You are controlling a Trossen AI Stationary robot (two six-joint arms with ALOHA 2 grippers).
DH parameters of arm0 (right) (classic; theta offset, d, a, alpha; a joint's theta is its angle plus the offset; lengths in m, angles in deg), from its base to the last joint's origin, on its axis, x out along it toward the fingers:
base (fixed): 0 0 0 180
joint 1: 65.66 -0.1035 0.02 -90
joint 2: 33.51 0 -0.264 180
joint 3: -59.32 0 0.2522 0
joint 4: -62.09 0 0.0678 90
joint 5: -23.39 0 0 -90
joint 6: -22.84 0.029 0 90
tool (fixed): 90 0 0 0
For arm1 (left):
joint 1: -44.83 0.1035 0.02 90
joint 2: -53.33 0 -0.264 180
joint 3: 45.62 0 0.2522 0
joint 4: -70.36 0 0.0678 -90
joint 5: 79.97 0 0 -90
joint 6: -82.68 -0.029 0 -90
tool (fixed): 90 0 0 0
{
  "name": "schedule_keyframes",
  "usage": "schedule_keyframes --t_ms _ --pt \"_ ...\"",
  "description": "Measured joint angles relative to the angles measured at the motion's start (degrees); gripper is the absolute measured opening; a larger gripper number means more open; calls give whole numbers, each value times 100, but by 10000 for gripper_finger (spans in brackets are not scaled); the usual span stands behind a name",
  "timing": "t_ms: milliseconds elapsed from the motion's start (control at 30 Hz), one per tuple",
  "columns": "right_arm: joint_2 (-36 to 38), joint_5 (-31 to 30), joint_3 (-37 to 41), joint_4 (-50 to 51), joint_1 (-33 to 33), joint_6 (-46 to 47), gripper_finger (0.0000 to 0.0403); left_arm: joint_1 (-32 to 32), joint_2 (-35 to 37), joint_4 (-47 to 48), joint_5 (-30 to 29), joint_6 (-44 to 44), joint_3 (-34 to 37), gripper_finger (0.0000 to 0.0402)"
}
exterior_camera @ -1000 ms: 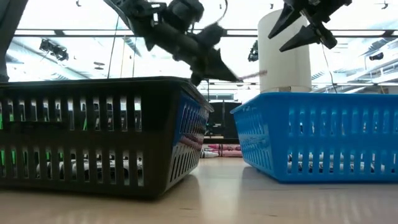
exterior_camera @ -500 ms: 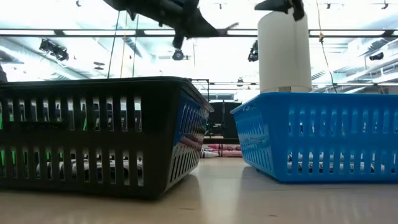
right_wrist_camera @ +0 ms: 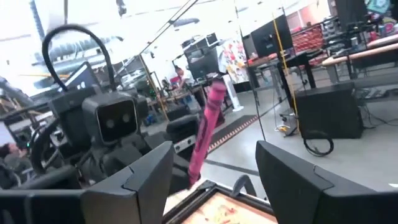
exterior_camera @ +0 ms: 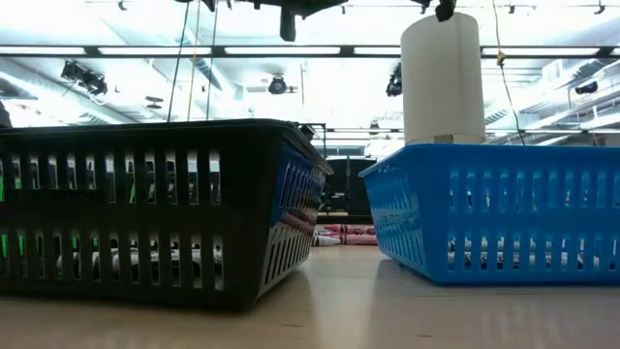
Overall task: Sort crayons
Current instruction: Put the red crayon into the right blue basket
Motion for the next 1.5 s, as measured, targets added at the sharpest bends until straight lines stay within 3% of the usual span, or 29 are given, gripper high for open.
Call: schedule_keyframes --t_ms 433,967,1233,1400,1500 --pt "3 942 2 -312 256 37 225 -116 -15 -403 422 -205 0 15" --pt "-60 2061 2 -585 644 57 100 -136 -129 -120 461 -553 6 16" --pt "-273 2135 4 -540 719 177 20 -149 -315 -197 480 -557 0 16" --pt "-274 2037 2 -420 715 255 19 -144 -315 -145 475 -560 0 21" --pt "-264 2032 -1 -356 715 297 20 -143 -317 -138 427 -651 0 45"
